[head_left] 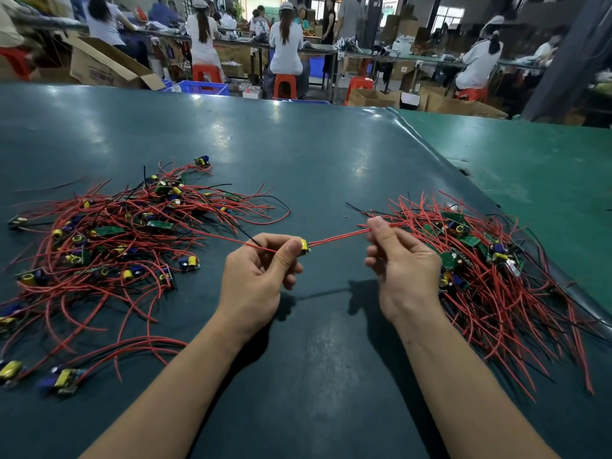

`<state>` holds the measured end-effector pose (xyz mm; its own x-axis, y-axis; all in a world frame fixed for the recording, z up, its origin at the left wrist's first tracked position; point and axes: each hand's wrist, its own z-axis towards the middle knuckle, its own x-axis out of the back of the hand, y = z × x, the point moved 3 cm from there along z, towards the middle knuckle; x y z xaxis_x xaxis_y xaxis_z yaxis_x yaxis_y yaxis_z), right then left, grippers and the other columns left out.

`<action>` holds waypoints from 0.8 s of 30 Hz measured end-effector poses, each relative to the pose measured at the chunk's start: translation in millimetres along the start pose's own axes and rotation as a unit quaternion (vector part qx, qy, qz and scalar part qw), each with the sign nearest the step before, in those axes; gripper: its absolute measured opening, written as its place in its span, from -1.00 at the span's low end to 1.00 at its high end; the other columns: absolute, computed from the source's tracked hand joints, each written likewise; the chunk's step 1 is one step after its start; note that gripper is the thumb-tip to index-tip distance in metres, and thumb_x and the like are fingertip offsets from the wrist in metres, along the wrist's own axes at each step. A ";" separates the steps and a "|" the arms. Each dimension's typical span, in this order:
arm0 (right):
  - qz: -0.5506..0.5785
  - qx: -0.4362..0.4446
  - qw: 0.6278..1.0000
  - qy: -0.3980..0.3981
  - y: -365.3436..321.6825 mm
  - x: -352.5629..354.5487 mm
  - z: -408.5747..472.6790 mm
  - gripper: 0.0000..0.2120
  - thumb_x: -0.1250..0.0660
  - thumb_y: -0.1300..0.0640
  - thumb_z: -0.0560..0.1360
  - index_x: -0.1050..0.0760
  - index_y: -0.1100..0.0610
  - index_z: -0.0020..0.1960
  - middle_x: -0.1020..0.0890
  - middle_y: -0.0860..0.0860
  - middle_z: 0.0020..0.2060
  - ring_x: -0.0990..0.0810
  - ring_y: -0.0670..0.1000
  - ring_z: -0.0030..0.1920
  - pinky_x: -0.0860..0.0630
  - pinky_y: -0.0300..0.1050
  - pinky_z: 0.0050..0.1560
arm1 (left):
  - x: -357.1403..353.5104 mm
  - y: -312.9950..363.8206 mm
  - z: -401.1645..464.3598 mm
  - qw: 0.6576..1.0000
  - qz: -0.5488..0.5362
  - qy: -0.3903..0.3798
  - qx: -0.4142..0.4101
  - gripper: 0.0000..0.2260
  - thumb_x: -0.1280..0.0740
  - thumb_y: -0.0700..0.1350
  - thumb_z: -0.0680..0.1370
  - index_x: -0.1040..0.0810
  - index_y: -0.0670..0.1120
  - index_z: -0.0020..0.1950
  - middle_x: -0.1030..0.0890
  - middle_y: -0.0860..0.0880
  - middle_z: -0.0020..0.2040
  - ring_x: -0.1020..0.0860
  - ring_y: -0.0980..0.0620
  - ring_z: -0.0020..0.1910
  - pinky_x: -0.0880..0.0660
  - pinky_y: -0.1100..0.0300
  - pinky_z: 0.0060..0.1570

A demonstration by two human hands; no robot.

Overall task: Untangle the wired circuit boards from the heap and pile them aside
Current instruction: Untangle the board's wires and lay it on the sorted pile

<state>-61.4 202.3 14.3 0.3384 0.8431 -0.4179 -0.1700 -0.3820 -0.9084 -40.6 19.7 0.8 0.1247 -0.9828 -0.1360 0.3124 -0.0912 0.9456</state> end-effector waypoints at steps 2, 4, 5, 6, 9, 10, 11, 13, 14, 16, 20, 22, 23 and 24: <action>0.003 0.011 1.000 0.026 0.0 4.6 2.8 -0.79 -0.46 0.21 0.48 -0.64 0.14 -0.33 -0.61 0.02 -0.43 -0.50 -0.11 -0.49 -0.47 -0.30 -0.48 | -0.7 1.8 -0.4 1.000 0.011 0.002 -0.009 -0.89 -0.36 -0.19 0.54 -0.61 -0.22 -0.04 -0.62 0.01 -0.38 -0.51 0.12 -0.43 -0.49 0.31 -0.39; 0.003 0.005 0.999 0.032 3.6 5.2 3.2 -0.77 -0.44 0.19 0.51 -0.65 0.14 -0.33 -0.60 0.00 -0.44 -0.50 -0.11 -0.50 -0.48 -0.29 -0.48 | -0.1 4.1 0.0 1.000 0.016 0.018 -0.019 -0.88 -0.36 -0.18 0.54 -0.60 -0.23 -0.04 -0.61 0.00 -0.39 -0.51 0.12 -0.44 -0.49 0.31 -0.40; 0.000 -0.003 0.999 0.032 5.8 4.5 4.0 -0.77 -0.43 0.18 0.52 -0.65 0.15 -0.32 -0.59 -0.01 -0.46 -0.49 -0.11 -0.50 -0.48 -0.28 -0.49 | 1.0 4.9 0.6 0.999 0.015 0.030 -0.025 -0.87 -0.36 -0.16 0.54 -0.60 -0.22 -0.05 -0.60 0.01 -0.40 -0.50 0.13 -0.44 -0.48 0.31 -0.41; -0.007 -0.013 0.999 0.032 8.1 4.2 4.8 -0.76 -0.41 0.16 0.54 -0.64 0.16 -0.30 -0.57 -0.02 -0.48 -0.48 -0.11 -0.52 -0.47 -0.28 -0.51 | 2.2 5.8 1.0 0.998 0.016 0.043 -0.032 -0.86 -0.36 -0.13 0.52 -0.60 -0.22 -0.06 -0.60 0.02 -0.42 -0.50 0.14 -0.46 -0.47 0.32 -0.42; -0.047 -0.012 0.997 0.051 13.2 5.5 7.1 -0.67 -0.33 0.11 0.60 -0.59 0.20 -0.31 -0.52 -0.03 -0.53 -0.43 -0.08 -0.55 -0.42 -0.26 -0.58 | 2.1 9.3 0.3 0.996 0.032 0.060 -0.054 -0.83 -0.35 -0.05 0.48 -0.60 -0.16 -0.09 -0.60 0.07 -0.43 -0.49 0.19 -0.46 -0.44 0.36 -0.42; -0.065 0.002 0.996 0.059 13.1 7.2 7.9 -0.66 -0.32 0.09 0.60 -0.58 0.20 -0.30 -0.53 -0.02 -0.51 -0.43 -0.08 -0.56 -0.42 -0.26 -0.58 | 1.5 10.7 -0.2 0.996 0.037 0.060 -0.062 -0.84 -0.34 -0.04 0.47 -0.59 -0.13 -0.09 -0.60 0.09 -0.42 -0.49 0.20 -0.45 -0.44 0.36 -0.40; -0.079 0.017 0.994 0.070 11.9 9.7 8.5 -0.67 -0.33 0.08 0.60 -0.59 0.20 -0.29 -0.54 0.00 -0.48 -0.44 -0.09 -0.56 -0.42 -0.25 -0.58 | 1.8 11.2 -0.1 0.995 0.039 0.063 -0.069 -0.85 -0.33 -0.03 0.48 -0.58 -0.10 -0.10 -0.60 0.11 -0.40 -0.49 0.21 -0.43 -0.44 0.36 -0.38; -0.096 0.043 0.990 0.097 6.9 16.7 10.9 -0.71 -0.35 0.08 0.59 -0.59 0.17 -0.27 -0.56 0.02 -0.40 -0.44 -0.11 -0.55 -0.40 -0.24 -0.57 | 8.0 10.9 3.3 0.992 0.043 0.084 -0.080 -0.83 -0.30 0.00 0.50 -0.54 -0.09 -0.14 -0.58 0.13 -0.37 -0.48 0.20 -0.38 -0.43 0.32 -0.31; -0.110 0.058 0.986 0.107 3.7 19.3 12.2 -0.72 -0.35 0.08 0.58 -0.59 0.15 -0.27 -0.57 0.02 -0.37 -0.45 -0.11 -0.54 -0.38 -0.23 -0.55 | 12.2 11.3 6.0 0.991 0.047 0.094 -0.079 -0.78 -0.30 0.02 0.51 -0.53 -0.13 -0.15 -0.57 0.14 -0.35 -0.48 0.19 -0.35 -0.43 0.30 -0.26; -0.130 0.080 0.984 0.087 -1.3 18.3 12.1 -0.74 -0.37 0.08 0.57 -0.59 0.11 -0.28 -0.58 -0.03 -0.38 -0.42 -0.12 -0.49 -0.32 -0.22 -0.47 | 16.0 13.1 9.3 0.995 0.003 0.085 -0.056 -0.73 -0.36 -0.01 0.54 -0.53 -0.24 -0.14 -0.60 0.07 -0.28 -0.56 0.12 -0.26 -0.48 0.21 -0.14; -0.103 -0.060 0.979 -0.164 9.8 -11.1 -8.5 -0.74 -0.35 0.06 0.56 -0.67 0.17 -0.21 -0.52 -0.01 -0.43 -0.27 -0.14 -0.59 -0.13 -0.36 -0.59 | 2.7 14.4 2.7 0.975 -0.196 -0.053 0.090 -0.76 -0.38 -0.11 0.48 -0.51 -0.12 -0.38 -0.55 -0.08 -0.48 -0.50 -0.01 -0.56 -0.46 0.23 -0.49; -0.124 -0.125 0.945 -0.275 13.9 -20.1 -21.6 -0.72 -0.34 -0.02 0.52 -0.69 0.17 -0.13 -0.51 -0.01 -0.43 -0.26 -0.13 -0.58 -0.12 -0.37 -0.59 | -2.4 11.4 -3.0 0.961 -0.176 -0.133 0.167 -0.69 -0.35 -0.03 0.47 -0.50 -0.10 -0.46 -0.44 -0.06 -0.57 -0.32 0.06 -0.71 -0.27 0.35 -0.60; -0.139 -0.144 0.929 -0.313 14.1 -22.1 -26.0 -0.70 -0.33 -0.06 0.49 -0.69 0.14 -0.15 -0.50 -0.01 -0.44 -0.27 -0.14 -0.57 -0.14 -0.37 -0.58 | -4.8 10.2 -5.6 0.952 -0.158 -0.174 0.197 -0.68 -0.34 0.04 0.48 -0.52 -0.09 -0.43 -0.40 -0.05 -0.58 -0.26 0.11 -0.74 -0.19 0.39 -0.62; -0.156 -0.157 0.914 -0.339 14.2 -23.6 -29.7 -0.69 -0.34 -0.11 0.45 -0.68 0.11 -0.22 -0.48 -0.02 -0.46 -0.28 -0.14 -0.57 -0.16 -0.37 -0.58 | -6.8 9.7 -8.3 0.944 -0.143 -0.204 0.214 -0.67 -0.36 0.10 0.49 -0.54 -0.09 -0.36 -0.38 -0.05 -0.58 -0.21 0.13 -0.75 -0.12 0.41 -0.62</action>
<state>-44.3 165.7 10.8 -0.3453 0.9295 -0.1293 0.1478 -0.0822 -0.9856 -30.6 26.8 8.5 -0.3074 -0.8801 -0.3620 -0.1427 -0.3335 0.9319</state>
